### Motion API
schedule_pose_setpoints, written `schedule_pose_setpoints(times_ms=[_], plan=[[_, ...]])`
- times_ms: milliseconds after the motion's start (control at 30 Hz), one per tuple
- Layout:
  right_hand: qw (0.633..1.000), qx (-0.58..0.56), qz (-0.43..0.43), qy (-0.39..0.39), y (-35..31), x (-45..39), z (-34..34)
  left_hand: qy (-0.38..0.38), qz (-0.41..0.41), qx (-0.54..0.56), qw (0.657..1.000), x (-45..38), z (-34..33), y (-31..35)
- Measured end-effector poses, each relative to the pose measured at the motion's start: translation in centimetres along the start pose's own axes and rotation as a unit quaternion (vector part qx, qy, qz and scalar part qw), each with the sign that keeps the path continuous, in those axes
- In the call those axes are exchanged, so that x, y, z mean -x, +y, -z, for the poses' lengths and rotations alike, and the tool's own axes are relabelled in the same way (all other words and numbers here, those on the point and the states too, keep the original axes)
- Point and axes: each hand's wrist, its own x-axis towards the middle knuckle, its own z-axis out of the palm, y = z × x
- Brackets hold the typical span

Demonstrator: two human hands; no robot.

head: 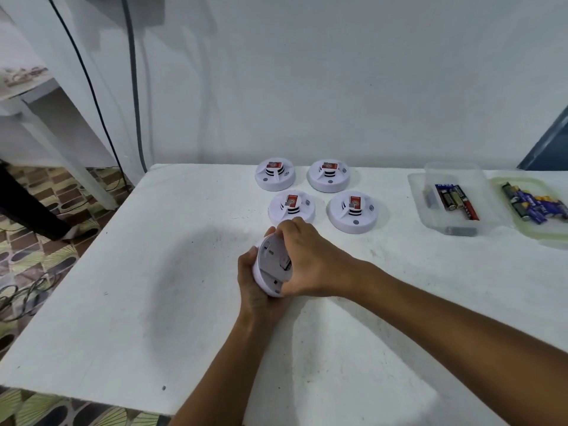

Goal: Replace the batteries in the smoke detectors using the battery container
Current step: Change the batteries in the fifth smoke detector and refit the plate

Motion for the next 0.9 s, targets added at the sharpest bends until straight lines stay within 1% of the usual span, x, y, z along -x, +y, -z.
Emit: schedule_pose_setpoints(times_ms=[100,200,367,533,633,733,900], plan=[[1.0,-0.017,-0.006,-0.01,0.3,-0.3,0.2,0.007,0.01,-0.016,1.0,-0.1,0.1,0.0],[0.999,-0.037,-0.011,-0.007,0.6,-0.4,0.2,-0.005,0.028,-0.012,1.0,0.0,0.0,0.0],[0.999,-0.053,-0.009,-0.004,1.0,-0.4,0.1,0.005,0.035,-0.023,0.999,0.3,-0.4,0.1],[0.998,-0.057,0.003,0.005,1.1,-0.3,0.3,-0.003,0.04,-0.006,0.999,0.2,-0.3,0.2],[0.997,-0.08,0.003,0.006,1.3,-0.1,0.3,-0.004,0.05,0.0,0.999,0.1,-0.2,0.2],[0.993,-0.117,-0.005,0.013,1.4,-0.1,-0.1,-0.003,0.048,-0.014,0.999,0.1,-0.2,0.2],[0.992,-0.122,-0.004,0.023,1.5,-0.2,-0.5,0.018,0.04,-0.024,0.999,0.2,-0.3,0.4]])
